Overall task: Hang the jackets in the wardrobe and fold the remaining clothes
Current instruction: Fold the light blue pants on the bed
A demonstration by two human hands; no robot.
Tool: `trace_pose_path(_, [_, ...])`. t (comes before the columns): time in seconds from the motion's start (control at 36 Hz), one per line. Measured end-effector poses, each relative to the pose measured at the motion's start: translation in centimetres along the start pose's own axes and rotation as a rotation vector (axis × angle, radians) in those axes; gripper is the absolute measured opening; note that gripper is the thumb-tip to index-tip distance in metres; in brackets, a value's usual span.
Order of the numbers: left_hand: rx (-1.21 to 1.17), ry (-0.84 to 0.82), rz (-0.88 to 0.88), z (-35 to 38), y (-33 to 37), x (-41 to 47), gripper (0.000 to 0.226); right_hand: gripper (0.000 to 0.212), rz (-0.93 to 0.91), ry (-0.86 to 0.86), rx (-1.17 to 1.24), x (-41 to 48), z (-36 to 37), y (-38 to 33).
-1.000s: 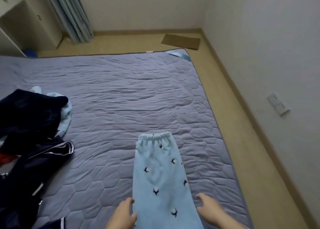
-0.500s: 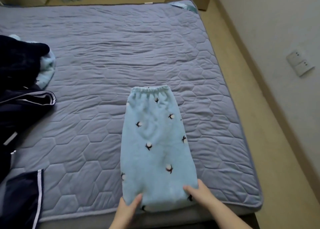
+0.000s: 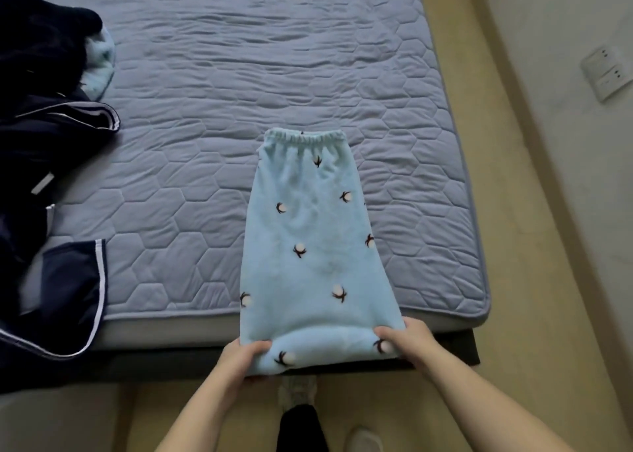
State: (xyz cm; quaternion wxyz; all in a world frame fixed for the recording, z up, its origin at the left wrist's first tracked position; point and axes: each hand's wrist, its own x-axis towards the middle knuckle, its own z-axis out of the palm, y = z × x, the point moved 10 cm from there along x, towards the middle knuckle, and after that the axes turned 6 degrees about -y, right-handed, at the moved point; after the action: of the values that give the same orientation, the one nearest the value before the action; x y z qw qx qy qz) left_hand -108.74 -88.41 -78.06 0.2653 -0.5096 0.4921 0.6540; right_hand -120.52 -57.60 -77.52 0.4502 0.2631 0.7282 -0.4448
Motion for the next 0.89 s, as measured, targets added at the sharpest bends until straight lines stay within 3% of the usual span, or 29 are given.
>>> trace_pose_path(0.06, [0.069,-0.030,0.039,-0.2,0.7,-2.8,0.035,0.030,0.022,-0.067,0.000,-1.9,0.0,0.1])
trace_pose_path(0.14, [0.213,-0.030,0.156,-0.4,3.3,-7.4,0.070,0.035,0.046,-0.198,-0.014,-5.0,0.5,-0.1])
trace_pose_path(0.25, [0.327,-0.036,0.283,-0.9,6.4,-12.2,0.100,0.067,0.002,-0.246,-0.012,-8.5,0.0,-1.6])
trace_pose_path(0.39, [0.388,-0.139,0.420,-0.5,12.5,-13.9,0.092,0.068,-0.245,-0.263,-0.167,-11.3,-1.8,-10.4])
trace_pose_path(0.44, [0.390,-0.123,0.455,-0.5,16.0,-13.2,0.069,0.061,-0.286,-0.229,-0.269,-11.1,-2.2,-14.6])
trace_pose_path(0.5, [0.337,-0.099,0.417,-0.5,19.4,-11.4,0.041,0.042,-0.228,-0.232,-0.210,-10.0,-2.2,-18.0])
trace_pose_path(0.58, [0.317,-0.072,0.267,0.1,23.9,-8.3,0.030,0.020,-0.072,-0.238,0.074,-8.3,-2.2,-22.0])
trace_pose_path(0.69, [0.073,-0.078,0.197,1.0,30.1,-4.6,0.026,0.050,-0.097,-0.230,0.320,-3.6,-2.9,-27.7])
trace_pose_path(0.75, [0.011,-0.052,0.229,1.6,32.3,-2.6,0.032,0.054,-0.126,-0.204,0.338,-1.2,-2.7,-29.6])
trace_pose_path(0.83, [0.287,0.156,0.418,1.9,34.3,-0.7,0.053,0.047,-0.258,0.062,0.166,1.6,-3.4,-30.8])
trace_pose_path(0.89, [0.627,0.259,0.645,3.6,34.8,-1.3,0.064,0.059,-0.411,0.288,-0.206,1.5,-3.2,-31.2])
